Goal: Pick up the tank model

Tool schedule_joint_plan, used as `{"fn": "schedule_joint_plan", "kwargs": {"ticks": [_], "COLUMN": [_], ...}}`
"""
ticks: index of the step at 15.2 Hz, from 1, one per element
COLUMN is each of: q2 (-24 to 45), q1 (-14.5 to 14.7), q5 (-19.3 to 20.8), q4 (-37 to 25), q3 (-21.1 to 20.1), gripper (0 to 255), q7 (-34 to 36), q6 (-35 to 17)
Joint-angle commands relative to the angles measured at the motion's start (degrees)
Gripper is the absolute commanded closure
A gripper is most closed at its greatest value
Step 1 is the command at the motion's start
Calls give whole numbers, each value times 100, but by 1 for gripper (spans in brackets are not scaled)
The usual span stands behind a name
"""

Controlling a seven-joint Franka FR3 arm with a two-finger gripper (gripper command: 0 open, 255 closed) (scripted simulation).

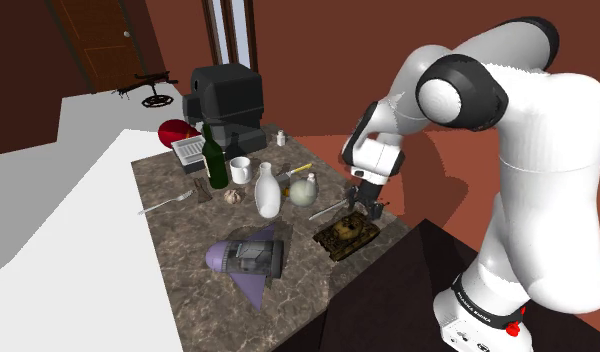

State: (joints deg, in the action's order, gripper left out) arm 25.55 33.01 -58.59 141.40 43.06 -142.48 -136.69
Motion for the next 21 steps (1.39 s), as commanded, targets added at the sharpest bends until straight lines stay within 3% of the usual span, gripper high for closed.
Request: {"fn": "schedule_joint_plan", "kwargs": {"ticks": [1, 2, 3, 12, 21], "q2": [171, 171, 185, 171, -736], "q1": [-101, -101, -112, -100, 435], "q5": [-196, -196, -201, -197, 872], "q4": [-62, -62, -75, -62, 221], "q3": [-133, -133, -137, -132, 581], "gripper": [0, 0, 255, 255, 255], "q7": [-149, -149, -156, -149, 664], "q6": [-13, -13, -7, -12, 60]}}
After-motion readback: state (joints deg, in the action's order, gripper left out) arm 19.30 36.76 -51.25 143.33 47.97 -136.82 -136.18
